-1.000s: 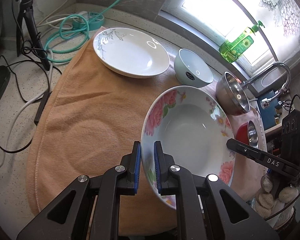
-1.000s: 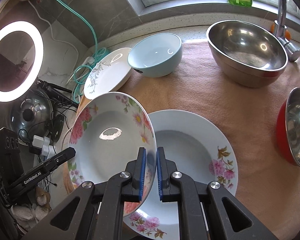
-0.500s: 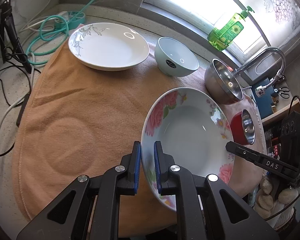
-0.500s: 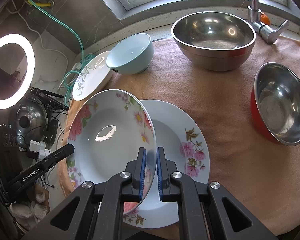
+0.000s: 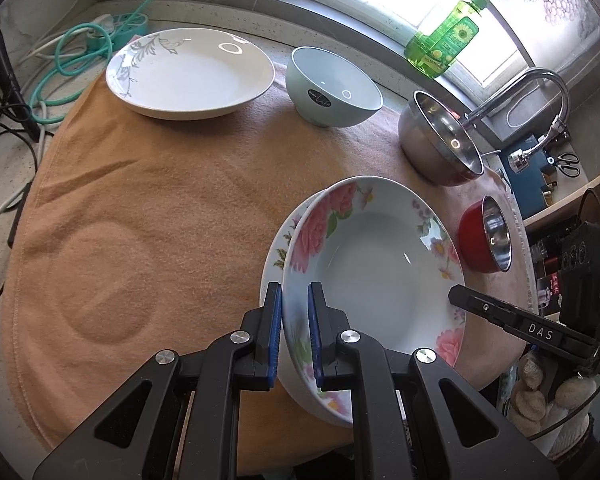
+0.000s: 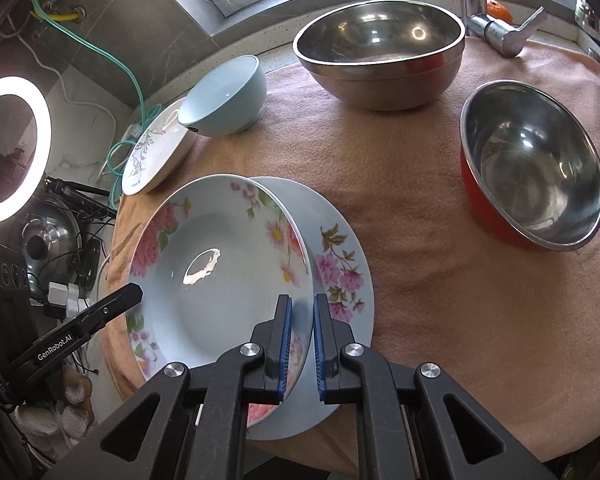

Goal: Organize plates and bowls

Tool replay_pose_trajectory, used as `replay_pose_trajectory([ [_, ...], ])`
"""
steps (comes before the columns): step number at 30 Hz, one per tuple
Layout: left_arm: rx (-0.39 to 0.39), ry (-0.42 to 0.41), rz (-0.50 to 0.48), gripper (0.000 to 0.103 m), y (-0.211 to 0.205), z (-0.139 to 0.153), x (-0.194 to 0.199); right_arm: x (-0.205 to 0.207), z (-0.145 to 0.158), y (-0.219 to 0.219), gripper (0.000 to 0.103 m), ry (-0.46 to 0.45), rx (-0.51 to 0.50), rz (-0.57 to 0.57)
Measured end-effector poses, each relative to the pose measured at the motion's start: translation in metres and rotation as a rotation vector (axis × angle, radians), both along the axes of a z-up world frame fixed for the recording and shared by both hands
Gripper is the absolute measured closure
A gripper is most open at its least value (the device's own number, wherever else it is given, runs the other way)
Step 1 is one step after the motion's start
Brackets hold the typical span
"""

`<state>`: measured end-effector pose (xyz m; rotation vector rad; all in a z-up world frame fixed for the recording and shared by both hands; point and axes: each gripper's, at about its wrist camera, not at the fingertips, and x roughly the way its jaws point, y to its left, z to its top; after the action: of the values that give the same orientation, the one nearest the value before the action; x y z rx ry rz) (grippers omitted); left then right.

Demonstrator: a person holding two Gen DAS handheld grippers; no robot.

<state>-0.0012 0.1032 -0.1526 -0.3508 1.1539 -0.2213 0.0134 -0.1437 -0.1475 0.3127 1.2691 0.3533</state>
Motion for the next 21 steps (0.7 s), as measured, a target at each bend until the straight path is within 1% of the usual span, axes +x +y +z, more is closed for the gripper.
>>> replay_pose_trajectory([
  [16, 0.014, 0.034, -0.029, 0.092, -0.01, -0.014, 0.004, 0.001, -0.013, -0.009, 0.093, 0.021, -0.022, -0.012],
  [21, 0.02, 0.032, -0.031, 0.092, -0.01, -0.014, 0.004, 0.001, -0.012, -0.007, 0.093, 0.015, -0.033, -0.005],
])
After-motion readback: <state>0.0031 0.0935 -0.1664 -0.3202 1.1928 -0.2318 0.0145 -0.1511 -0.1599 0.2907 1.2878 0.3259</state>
